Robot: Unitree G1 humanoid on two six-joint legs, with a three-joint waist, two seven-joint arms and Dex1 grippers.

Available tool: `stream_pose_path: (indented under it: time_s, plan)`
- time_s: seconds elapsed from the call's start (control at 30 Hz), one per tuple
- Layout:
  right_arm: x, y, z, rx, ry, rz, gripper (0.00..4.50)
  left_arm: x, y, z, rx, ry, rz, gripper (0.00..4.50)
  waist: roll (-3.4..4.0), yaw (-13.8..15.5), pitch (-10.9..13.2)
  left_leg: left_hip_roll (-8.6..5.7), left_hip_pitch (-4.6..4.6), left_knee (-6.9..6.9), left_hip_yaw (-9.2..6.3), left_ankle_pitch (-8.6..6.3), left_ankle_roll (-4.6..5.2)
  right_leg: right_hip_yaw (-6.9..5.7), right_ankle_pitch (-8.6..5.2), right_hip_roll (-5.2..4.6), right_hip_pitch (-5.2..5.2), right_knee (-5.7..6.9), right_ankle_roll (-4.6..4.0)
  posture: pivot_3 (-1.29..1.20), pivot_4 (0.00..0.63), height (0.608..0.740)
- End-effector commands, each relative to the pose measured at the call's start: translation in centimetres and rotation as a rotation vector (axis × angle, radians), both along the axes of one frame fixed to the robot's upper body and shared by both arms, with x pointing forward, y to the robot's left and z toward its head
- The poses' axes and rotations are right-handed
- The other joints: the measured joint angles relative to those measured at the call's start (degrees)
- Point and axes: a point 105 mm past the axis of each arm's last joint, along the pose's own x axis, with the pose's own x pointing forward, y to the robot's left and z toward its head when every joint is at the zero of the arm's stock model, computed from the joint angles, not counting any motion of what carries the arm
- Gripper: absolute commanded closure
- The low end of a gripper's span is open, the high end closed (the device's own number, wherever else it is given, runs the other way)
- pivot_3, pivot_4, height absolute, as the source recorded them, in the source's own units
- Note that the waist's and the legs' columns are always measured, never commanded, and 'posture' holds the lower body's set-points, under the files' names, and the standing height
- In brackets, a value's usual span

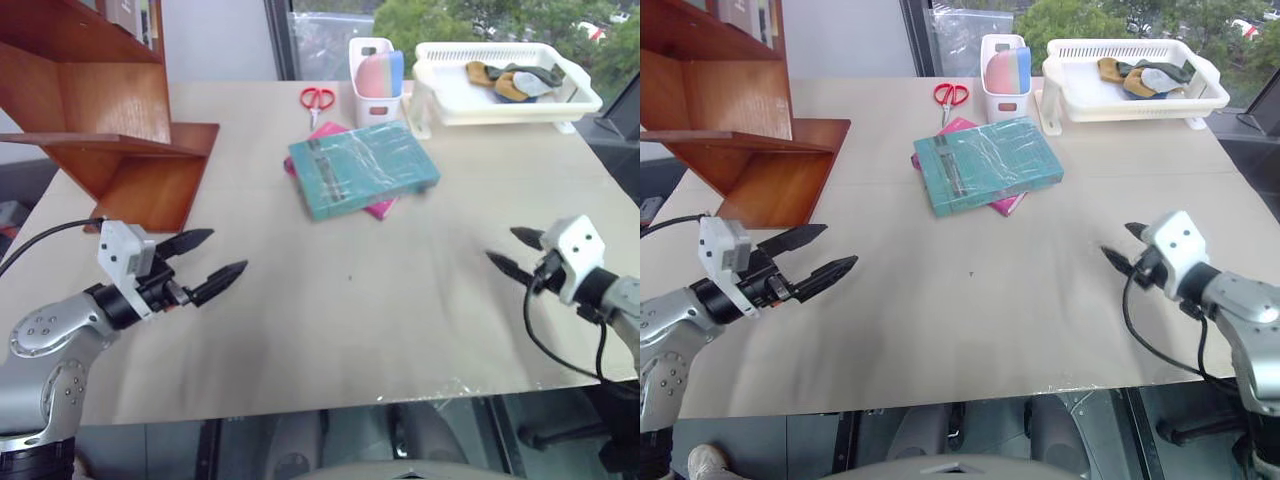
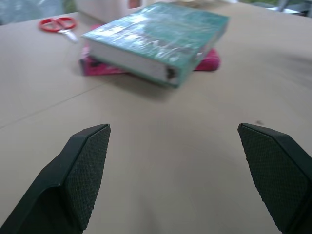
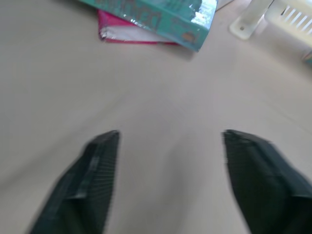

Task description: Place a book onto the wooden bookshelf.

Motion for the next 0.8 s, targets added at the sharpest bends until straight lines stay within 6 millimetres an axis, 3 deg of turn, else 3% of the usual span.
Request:
stream_pose_path:
  time_s: [0.03, 0.07, 0.1, 0.2, 0.33, 0.47, 0.63, 0.8]
  plan:
    - [3.8, 0.6, 0.0, -0.048, -0.033, -0.044, 3.05, -0.2, -2.3, 1.3, -0.003, -0.055, -0.084, 0.00, -0.01, -0.2, 0.0, 0.00, 0.03, 0.03, 0.01, 0.00, 0.00, 0.01, 0.00, 0.02, 0.00, 0.02, 0.00, 0.00, 0.150, 0.740]
    - [5.1, 1.1, -0.1, -0.064, -0.039, -0.043, 3.70, -0.1, -2.7, 1.5, -0.008, -0.059, -0.098, 0.00, 0.01, -0.2, 0.0, 0.00, 0.03, 0.07, 0.05, 0.00, 0.00, 0.08, 0.01, 0.04, -0.02, 0.05, -0.01, 0.00, 0.150, 0.740]
    - [6.4, 1.8, -0.2, -0.081, -0.044, -0.029, 3.92, 0.0, -3.2, 1.7, -0.009, -0.068, -0.115, 0.00, -0.04, -0.3, 0.0, -0.01, 0.00, 0.07, 0.05, 0.01, 0.00, 0.09, 0.01, 0.04, -0.04, 0.08, -0.01, 0.00, 0.150, 0.740]
    - [10.4, 3.2, -0.3, -0.133, -0.063, -0.025, 3.92, 0.0, -4.5, 2.3, -0.032, -0.078, -0.173, 0.00, 0.00, -0.3, 0.0, -0.01, 0.01, 0.10, 0.03, 0.01, 0.00, 0.14, 0.01, 0.11, -0.06, 0.18, -0.01, 0.00, 0.150, 0.740]
    - [14.9, 3.5, 0.6, -0.174, -0.074, -0.102, 3.92, -0.9, -5.9, 3.0, -0.052, -0.074, -0.283, 0.00, 0.06, -0.9, 0.1, -0.04, -0.06, 0.08, 0.08, 0.00, 0.01, 0.18, 0.01, 0.11, -0.11, 0.18, 0.00, 0.00, 0.150, 0.740]
    - [16.5, 3.1, 1.2, -0.244, -0.098, -0.148, 3.92, -0.9, -5.8, 3.4, -0.046, -0.086, -0.274, 0.00, 0.05, -0.9, 0.1, -0.05, -0.08, -0.01, 0.00, 0.00, -0.01, 0.08, 0.00, 0.08, -0.08, 0.08, -0.02, 0.00, 0.150, 0.740]
    - [17.0, 3.9, 1.8, -0.237, -0.102, -0.124, 3.92, -1.3, -5.7, 3.4, -0.045, -0.095, -0.249, 0.00, 0.06, -1.5, 0.1, -0.04, -0.09, -0.10, 0.06, 0.00, -0.02, 0.13, 0.01, 0.06, -0.08, -0.04, -0.01, 0.00, 0.150, 0.740]
    - [16.3, 6.9, 1.7, -0.196, -0.117, 0.042, 3.92, -1.8, -5.8, 3.5, -0.043, -0.094, -0.257, 0.00, 0.10, -1.9, 0.2, -0.02, 0.00, -0.10, 0.09, 0.00, -0.02, 0.18, 0.01, 0.08, -0.09, 0.10, -0.01, 0.00, 0.150, 0.740]
